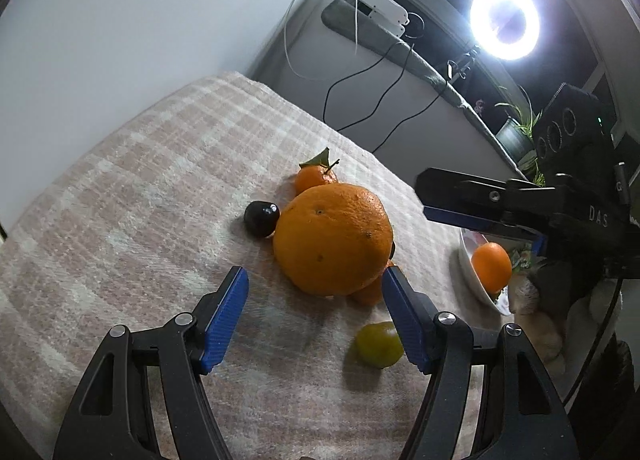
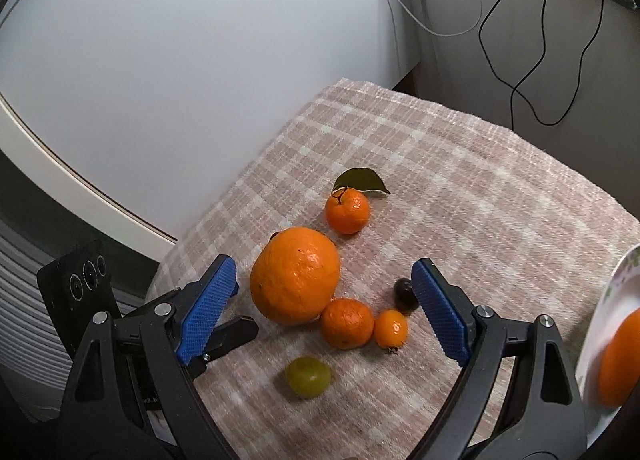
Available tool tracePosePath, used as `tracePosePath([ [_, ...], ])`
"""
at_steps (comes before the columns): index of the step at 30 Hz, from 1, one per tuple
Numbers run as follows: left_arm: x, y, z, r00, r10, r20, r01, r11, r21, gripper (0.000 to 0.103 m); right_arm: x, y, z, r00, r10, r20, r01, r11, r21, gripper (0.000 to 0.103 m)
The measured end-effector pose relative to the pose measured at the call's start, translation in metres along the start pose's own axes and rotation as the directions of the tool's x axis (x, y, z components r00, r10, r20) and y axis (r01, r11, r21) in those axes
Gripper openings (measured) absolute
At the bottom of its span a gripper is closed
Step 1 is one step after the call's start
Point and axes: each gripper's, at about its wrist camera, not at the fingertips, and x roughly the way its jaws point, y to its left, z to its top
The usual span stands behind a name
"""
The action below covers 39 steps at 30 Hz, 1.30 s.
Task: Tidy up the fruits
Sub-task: 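Move the right tool to the second large orange and grasp it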
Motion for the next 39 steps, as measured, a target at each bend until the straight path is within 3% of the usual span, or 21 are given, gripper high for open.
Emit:
tracePosePath([
  [19, 0.020, -0.001, 0.008, 0.998, -0.042, -0.044, 0.041, 0.999, -0.023, 0.069, 0.041, 0.007, -0.002, 0.995, 0.031, -0.099, -0.029, 0.999, 0.026, 0.091],
  [26, 0.025, -0.003, 0.011, 0.995, -0.077, -0.058, 0.075, 0.997, -0.031, 0.070, 0.053, 0.002, -0.005, 0.988, 0.078, -0.130, -0.068, 0.995, 0.078, 0.066],
  [39, 0.018, -0.012, 0.012, 0.998, -0.059, -0.010, 0.059, 0.998, -0.010, 0.070, 0.041, 0.007, -0.011, 0.992, 0.091, -0.091, -0.083, 0.993, 0.082, 0.064],
])
